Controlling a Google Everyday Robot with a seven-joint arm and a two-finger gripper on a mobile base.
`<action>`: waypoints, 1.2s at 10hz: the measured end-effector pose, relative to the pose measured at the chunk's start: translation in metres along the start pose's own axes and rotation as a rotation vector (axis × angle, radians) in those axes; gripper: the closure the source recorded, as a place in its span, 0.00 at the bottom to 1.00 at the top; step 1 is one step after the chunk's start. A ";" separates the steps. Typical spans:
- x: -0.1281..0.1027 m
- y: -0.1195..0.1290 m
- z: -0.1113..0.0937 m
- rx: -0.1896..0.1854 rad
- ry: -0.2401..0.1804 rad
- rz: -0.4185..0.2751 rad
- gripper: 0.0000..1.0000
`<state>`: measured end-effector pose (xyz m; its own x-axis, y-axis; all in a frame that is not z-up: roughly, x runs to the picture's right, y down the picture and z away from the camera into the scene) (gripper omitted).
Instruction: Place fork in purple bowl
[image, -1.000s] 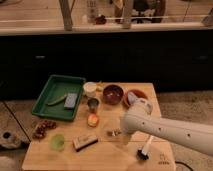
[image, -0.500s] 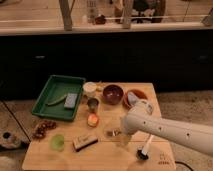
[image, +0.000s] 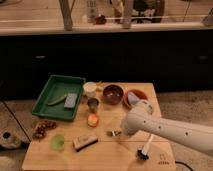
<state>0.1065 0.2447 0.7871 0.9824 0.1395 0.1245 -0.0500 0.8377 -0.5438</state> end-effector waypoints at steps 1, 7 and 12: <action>0.004 0.001 0.001 -0.004 -0.001 0.008 0.86; 0.001 -0.028 -0.031 0.015 -0.013 0.008 0.83; -0.001 -0.016 0.005 -0.039 -0.045 -0.056 0.32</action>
<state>0.1052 0.2341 0.8002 0.9744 0.1170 0.1921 0.0129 0.8237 -0.5669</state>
